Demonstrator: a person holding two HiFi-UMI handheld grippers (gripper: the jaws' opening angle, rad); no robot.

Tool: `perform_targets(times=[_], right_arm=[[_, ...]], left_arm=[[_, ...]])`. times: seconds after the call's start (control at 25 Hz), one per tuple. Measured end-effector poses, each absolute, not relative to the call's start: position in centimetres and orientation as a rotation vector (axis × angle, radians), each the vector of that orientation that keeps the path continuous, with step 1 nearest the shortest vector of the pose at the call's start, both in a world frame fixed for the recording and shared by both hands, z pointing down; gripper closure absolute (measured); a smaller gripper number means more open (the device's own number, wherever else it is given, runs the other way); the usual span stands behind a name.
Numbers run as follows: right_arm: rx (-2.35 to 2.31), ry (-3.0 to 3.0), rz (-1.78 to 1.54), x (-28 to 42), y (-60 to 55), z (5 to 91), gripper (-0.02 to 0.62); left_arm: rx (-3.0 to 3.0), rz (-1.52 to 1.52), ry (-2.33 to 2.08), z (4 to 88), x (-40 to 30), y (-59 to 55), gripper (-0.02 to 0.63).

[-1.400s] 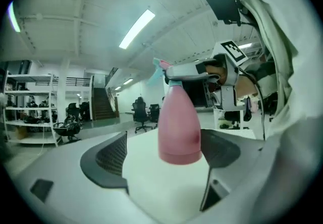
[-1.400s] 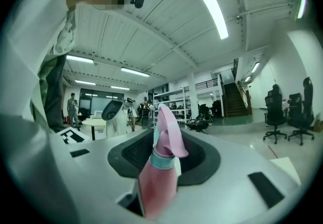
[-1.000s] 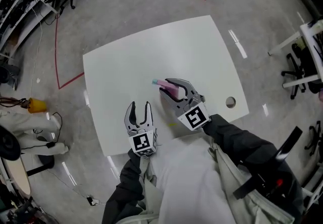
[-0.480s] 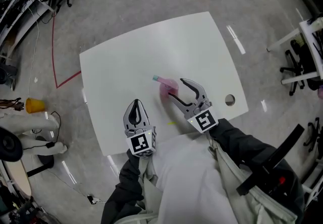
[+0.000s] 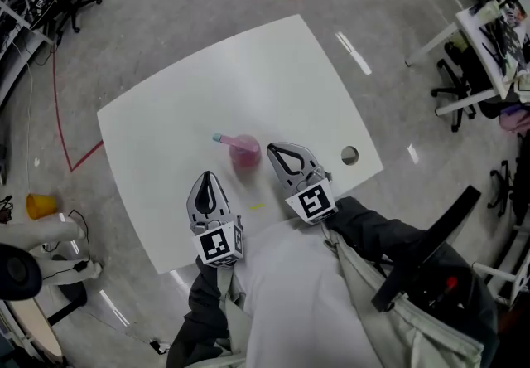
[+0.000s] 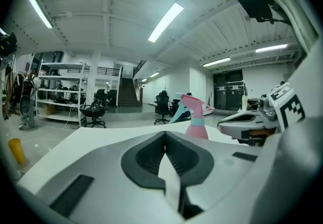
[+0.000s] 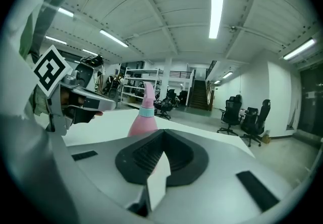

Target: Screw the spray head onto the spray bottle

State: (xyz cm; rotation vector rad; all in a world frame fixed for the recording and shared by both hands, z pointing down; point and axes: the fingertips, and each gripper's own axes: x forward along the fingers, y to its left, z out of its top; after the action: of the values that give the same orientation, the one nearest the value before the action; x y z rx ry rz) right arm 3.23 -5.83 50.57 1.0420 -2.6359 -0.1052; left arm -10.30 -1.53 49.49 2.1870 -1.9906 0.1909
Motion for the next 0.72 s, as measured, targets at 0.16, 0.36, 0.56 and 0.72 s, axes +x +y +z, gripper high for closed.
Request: perform_targets(times=[0.16, 0.36, 0.56, 0.72], right_arm=[[1.039, -2.622, -0.136, 3.2, -6.0, 50.8, 0.600], [1.044, -2.615, -0.137, 3.4, -6.0, 50.7, 0.600], [1.045, -2.618, -0.141, 3.5, -6.0, 50.7, 0.600], [1.044, -2.622, -0.139, 3.6, -5.8, 51.2, 0.600]], left_arm=[[2.205, 0.212, -1.964, 49.7, -9.5, -1.8, 0.598], [2.201, 0.223, -1.957, 50.2, -9.2, -1.6, 0.598], [2.195, 0.227, -1.958, 50.5, -9.0, -1.5, 0.598], [2.184, 0.232, -1.967, 50.7, -9.2, -1.5, 0.598]])
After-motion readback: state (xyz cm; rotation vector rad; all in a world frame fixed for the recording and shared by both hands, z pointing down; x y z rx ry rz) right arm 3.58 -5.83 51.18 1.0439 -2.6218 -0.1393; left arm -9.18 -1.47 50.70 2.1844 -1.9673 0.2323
